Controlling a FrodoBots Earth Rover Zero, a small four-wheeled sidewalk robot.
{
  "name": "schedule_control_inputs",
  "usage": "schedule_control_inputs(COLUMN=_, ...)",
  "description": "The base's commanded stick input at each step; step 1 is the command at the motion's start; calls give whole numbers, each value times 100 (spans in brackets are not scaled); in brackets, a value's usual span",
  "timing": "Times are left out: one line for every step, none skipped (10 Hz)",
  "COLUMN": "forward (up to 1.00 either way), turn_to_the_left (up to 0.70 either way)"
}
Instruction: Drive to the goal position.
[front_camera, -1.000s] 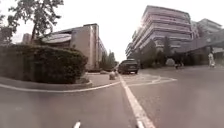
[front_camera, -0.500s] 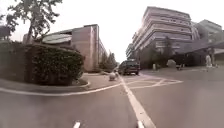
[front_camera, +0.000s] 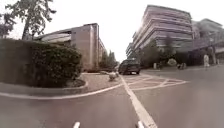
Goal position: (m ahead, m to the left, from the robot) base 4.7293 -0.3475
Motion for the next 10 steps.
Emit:
schedule_control_inputs(forward=70, turn_to_the_left=14)
schedule_control_inputs(forward=70, turn_to_the_left=9)
schedule_control_inputs(forward=70, turn_to_the_left=4)
schedule_control_inputs(forward=70, turn_to_the_left=0)
schedule_control_inputs(forward=70, turn_to_the_left=0)
schedule_control_inputs(forward=70, turn_to_the_left=0)
schedule_control_inputs(forward=70, turn_to_the_left=0)
schedule_control_inputs(forward=70, turn_to_the_left=0)
schedule_control_inputs(forward=70, turn_to_the_left=0)
schedule_control_inputs(forward=70, turn_to_the_left=0)
